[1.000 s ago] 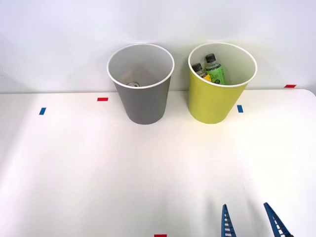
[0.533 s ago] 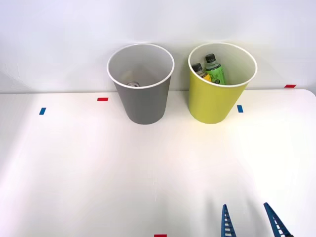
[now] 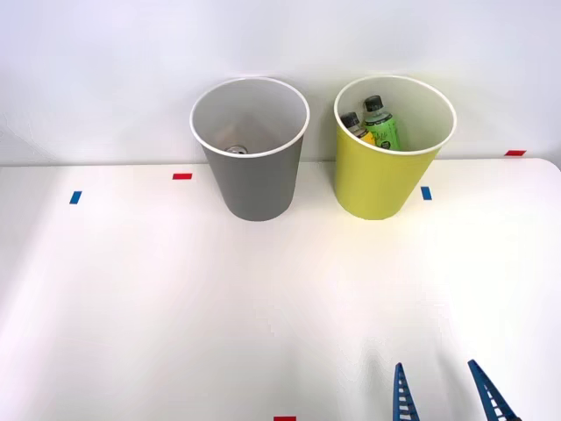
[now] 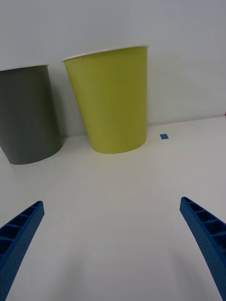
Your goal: Put cans in the gray bin, plastic bottles in the light green bin
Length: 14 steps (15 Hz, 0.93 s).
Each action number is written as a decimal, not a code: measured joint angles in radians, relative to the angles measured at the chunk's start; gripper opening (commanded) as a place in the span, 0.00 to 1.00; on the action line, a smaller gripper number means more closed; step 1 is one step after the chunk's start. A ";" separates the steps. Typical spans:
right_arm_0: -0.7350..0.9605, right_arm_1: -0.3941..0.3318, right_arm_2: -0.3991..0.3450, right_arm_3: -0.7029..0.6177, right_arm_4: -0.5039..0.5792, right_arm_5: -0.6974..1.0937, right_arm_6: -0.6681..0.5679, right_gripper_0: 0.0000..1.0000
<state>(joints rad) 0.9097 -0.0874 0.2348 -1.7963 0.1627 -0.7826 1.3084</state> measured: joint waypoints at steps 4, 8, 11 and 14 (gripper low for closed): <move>0.000 0.000 0.000 0.000 0.000 0.000 0.000 1.00; 0.000 0.000 0.000 0.000 0.000 0.000 0.000 1.00; 0.000 0.000 0.000 0.000 0.000 0.000 0.000 1.00; 0.000 0.000 0.000 0.000 0.000 0.000 0.000 1.00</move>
<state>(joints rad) 0.9097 -0.0874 0.2347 -1.7963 0.1626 -0.7824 1.3085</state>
